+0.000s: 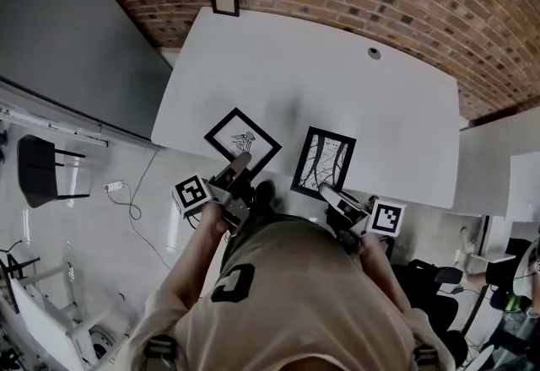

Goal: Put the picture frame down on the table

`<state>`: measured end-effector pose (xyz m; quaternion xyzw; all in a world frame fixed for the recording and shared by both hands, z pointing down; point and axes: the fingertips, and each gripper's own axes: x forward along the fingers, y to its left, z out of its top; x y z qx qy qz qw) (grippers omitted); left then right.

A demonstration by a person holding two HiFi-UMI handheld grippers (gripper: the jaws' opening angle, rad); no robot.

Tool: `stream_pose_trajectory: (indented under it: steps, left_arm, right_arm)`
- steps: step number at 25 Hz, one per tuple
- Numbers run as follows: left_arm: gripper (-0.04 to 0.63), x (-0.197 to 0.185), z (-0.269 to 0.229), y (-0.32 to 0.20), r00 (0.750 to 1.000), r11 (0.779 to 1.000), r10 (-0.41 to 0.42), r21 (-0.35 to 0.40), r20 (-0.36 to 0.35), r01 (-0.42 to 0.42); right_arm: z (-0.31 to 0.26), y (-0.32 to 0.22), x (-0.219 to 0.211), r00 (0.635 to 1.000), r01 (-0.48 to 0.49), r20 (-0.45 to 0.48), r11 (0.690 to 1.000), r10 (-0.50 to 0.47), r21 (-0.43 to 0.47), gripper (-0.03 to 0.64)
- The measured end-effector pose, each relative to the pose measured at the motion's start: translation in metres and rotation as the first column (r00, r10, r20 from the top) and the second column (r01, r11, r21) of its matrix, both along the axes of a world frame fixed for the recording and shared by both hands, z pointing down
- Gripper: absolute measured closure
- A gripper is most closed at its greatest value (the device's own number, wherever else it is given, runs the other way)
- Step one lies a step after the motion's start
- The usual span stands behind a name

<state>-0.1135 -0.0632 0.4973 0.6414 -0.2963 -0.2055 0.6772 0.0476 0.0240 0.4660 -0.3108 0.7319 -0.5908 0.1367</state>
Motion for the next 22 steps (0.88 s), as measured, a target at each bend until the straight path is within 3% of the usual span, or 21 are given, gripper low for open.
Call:
stream_pose_trajectory:
  steps: [13, 22]
  left_arm:
    - [0.568, -0.033, 0.026, -0.041, 1.0, 0.999, 0.023, -0.034, 0.004, -0.023]
    - [0.568, -0.023, 0.046, -0.069, 0.999, 0.997, -0.027, -0.075, 0.036, 0.03]
  right_arm:
    - [0.002, -0.047, -0.047, 0.999, 0.024, -0.022, 0.999, -0.025, -0.026, 0.577]
    - [0.009, -0.073, -0.035, 0.999, 0.049, 0.016, 0.997, -0.048, -0.055, 0.577]
